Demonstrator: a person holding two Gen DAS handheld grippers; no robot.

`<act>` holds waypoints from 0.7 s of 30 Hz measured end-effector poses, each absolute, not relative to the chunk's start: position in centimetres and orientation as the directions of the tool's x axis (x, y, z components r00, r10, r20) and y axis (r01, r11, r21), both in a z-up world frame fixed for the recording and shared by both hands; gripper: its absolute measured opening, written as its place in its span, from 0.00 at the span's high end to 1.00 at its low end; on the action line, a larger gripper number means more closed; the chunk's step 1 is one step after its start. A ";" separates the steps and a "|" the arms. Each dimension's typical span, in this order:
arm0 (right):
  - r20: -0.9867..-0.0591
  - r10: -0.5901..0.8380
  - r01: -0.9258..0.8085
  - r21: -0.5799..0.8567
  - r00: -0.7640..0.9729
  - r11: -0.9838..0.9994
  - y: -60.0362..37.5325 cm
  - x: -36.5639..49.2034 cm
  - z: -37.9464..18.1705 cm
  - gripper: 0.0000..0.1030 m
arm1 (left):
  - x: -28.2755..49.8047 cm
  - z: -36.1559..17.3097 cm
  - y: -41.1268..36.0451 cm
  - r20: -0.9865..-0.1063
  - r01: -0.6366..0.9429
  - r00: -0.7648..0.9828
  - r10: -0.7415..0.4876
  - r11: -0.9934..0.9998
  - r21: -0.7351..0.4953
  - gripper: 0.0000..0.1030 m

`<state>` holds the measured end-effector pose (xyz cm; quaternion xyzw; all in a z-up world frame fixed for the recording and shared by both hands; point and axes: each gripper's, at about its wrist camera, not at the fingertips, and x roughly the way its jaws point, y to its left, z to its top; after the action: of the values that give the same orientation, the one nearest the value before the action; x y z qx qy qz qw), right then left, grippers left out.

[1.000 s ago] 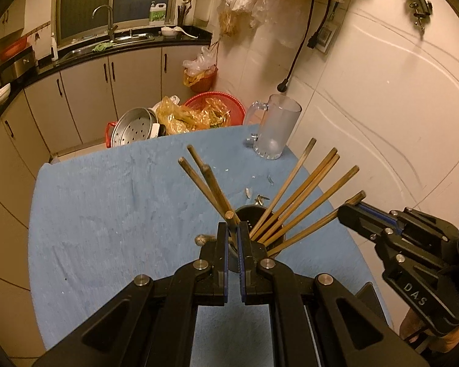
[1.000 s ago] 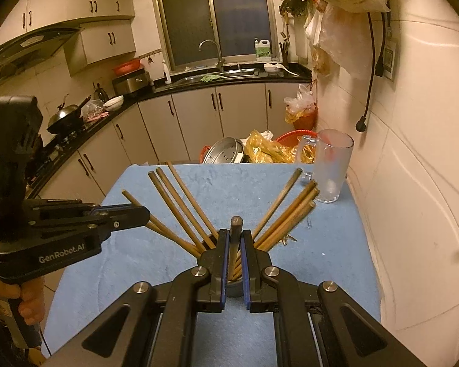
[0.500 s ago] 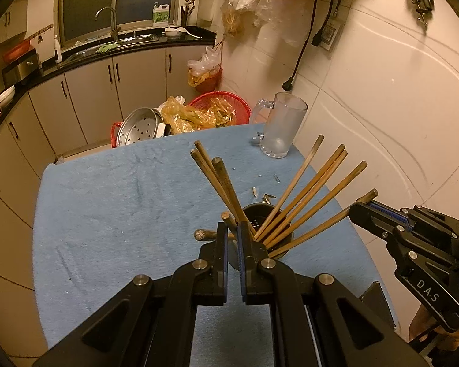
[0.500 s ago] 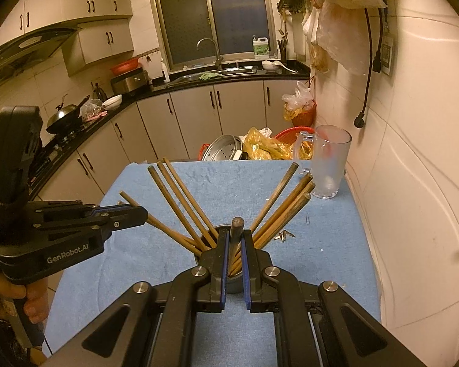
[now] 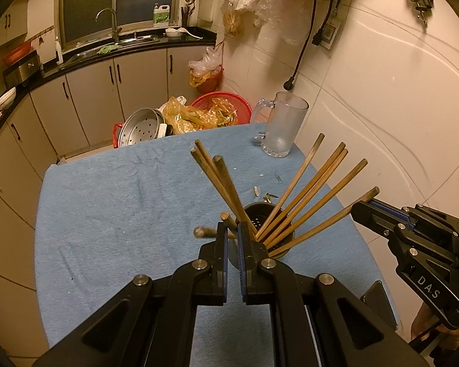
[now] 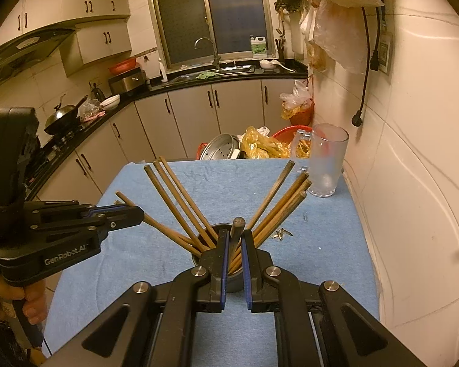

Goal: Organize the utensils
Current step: 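Open both tools to release the chopsticks into the cup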

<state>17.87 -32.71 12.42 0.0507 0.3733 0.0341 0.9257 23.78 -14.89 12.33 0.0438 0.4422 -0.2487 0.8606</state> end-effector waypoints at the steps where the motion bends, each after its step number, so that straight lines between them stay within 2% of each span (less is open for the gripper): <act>1: -0.687 0.098 -0.020 0.120 0.720 0.993 -32.8 17.8 12.4 0.89 | 23.8 12.2 -14.9 -0.784 0.464 0.484 -0.388 0.874 -0.146 0.93; 15: -0.667 0.069 0.003 0.107 0.742 0.994 -32.9 16.9 13.1 0.88 | 23.3 12.6 -14.6 -0.774 0.452 0.507 -0.380 0.882 -0.136 0.93; 19: -0.658 0.055 0.016 0.102 0.751 0.995 -33.0 16.5 13.5 0.84 | 22.7 13.2 -14.4 -0.766 0.452 0.523 -0.373 0.884 -0.121 0.93; 21: -0.648 0.047 0.024 0.100 0.760 0.995 -33.1 16.1 13.9 0.80 | 22.4 13.6 -14.2 -0.764 0.453 0.529 -0.369 0.884 -0.114 0.88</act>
<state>16.13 -33.07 13.87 0.0511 0.3465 0.0062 0.9367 22.36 -14.20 13.56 0.0495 0.4246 -0.2355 0.8728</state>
